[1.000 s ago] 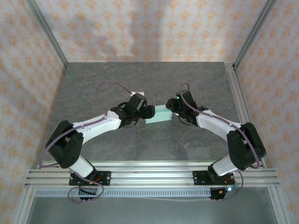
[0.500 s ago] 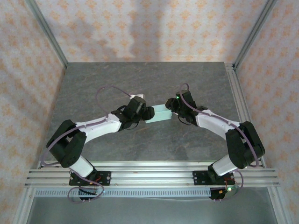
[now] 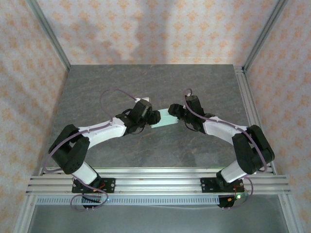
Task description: Fold the paper box
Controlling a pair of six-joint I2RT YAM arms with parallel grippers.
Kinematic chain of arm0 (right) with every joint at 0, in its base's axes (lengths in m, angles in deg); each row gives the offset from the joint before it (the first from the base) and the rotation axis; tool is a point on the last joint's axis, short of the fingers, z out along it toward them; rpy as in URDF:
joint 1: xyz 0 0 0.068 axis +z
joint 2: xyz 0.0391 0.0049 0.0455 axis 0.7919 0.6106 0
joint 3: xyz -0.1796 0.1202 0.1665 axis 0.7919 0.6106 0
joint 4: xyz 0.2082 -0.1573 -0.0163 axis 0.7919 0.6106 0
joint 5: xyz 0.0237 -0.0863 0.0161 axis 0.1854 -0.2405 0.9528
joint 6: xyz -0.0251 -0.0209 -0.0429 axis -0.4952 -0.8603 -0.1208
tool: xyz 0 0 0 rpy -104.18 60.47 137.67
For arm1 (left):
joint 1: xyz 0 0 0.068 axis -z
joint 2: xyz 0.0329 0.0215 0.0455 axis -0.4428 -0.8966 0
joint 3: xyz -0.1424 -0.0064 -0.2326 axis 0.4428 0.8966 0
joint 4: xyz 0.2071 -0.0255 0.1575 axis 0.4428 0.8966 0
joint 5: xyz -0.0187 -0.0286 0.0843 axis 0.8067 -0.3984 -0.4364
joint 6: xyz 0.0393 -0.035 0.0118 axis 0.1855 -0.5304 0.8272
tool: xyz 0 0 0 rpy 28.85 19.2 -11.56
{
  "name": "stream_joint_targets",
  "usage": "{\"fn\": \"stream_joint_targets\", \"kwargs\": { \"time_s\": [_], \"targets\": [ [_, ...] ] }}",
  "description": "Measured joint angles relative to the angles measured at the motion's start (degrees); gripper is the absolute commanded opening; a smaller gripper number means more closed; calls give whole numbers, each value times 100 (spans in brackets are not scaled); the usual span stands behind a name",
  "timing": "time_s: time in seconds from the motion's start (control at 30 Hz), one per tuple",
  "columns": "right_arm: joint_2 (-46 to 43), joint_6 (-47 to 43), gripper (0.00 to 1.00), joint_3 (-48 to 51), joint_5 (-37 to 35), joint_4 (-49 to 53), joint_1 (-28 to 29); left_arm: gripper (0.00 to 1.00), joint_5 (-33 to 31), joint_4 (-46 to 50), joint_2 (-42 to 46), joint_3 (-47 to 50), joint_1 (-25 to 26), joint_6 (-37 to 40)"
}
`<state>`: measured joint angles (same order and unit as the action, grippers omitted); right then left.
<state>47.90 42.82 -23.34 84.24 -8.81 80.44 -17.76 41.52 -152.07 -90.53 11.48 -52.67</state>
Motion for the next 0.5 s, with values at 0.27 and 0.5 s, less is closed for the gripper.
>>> {"fn": "stream_joint_targets", "kwargs": {
  "time_s": [0.27, 0.5],
  "targets": [
    [83, -151, 47, 118, 37, -431, 0, 84, 11, 507, 308, -98, -24, -2],
    [107, -216, 40, 92, 39, -433, 0, 73, 39, 706, 595, -184, -389, -105]
  ]
}}
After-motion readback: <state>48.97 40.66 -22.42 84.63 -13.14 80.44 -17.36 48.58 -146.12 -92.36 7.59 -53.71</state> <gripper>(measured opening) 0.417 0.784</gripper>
